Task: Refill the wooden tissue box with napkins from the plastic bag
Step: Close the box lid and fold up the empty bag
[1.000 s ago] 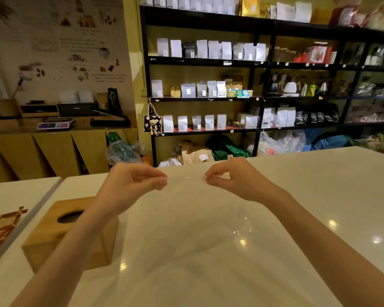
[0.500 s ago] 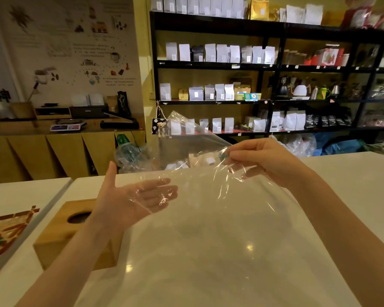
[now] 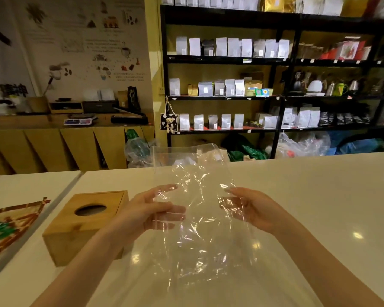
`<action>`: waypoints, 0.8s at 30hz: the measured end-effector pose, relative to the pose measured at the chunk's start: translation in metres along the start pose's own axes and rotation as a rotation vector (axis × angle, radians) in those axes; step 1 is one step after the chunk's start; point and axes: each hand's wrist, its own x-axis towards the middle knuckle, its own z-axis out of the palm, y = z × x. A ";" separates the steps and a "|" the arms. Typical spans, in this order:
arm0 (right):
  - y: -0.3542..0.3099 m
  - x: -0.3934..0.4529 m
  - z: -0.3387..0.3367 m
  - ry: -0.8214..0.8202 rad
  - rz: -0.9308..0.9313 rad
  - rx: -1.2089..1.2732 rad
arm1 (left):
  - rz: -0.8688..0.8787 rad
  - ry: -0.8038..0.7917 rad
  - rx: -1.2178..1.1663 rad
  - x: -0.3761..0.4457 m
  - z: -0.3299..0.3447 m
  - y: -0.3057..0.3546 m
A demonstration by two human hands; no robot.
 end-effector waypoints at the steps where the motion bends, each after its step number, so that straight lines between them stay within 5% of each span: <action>1: 0.002 -0.001 -0.003 -0.032 0.012 -0.103 | -0.015 0.001 0.000 -0.002 -0.002 0.001; 6: 0.005 -0.016 -0.004 -0.173 -0.024 -0.342 | -0.067 -0.049 -0.077 -0.025 -0.014 0.007; 10: 0.019 -0.031 0.009 -0.223 -0.047 -0.243 | -0.056 -0.129 -0.176 -0.056 -0.024 0.003; 15: 0.049 -0.054 0.033 -0.259 -0.132 -0.038 | 0.019 -0.017 -0.231 -0.104 -0.030 -0.009; 24: 0.105 -0.155 0.093 -0.310 -0.198 -0.009 | 0.057 -0.228 -0.232 -0.238 -0.036 -0.043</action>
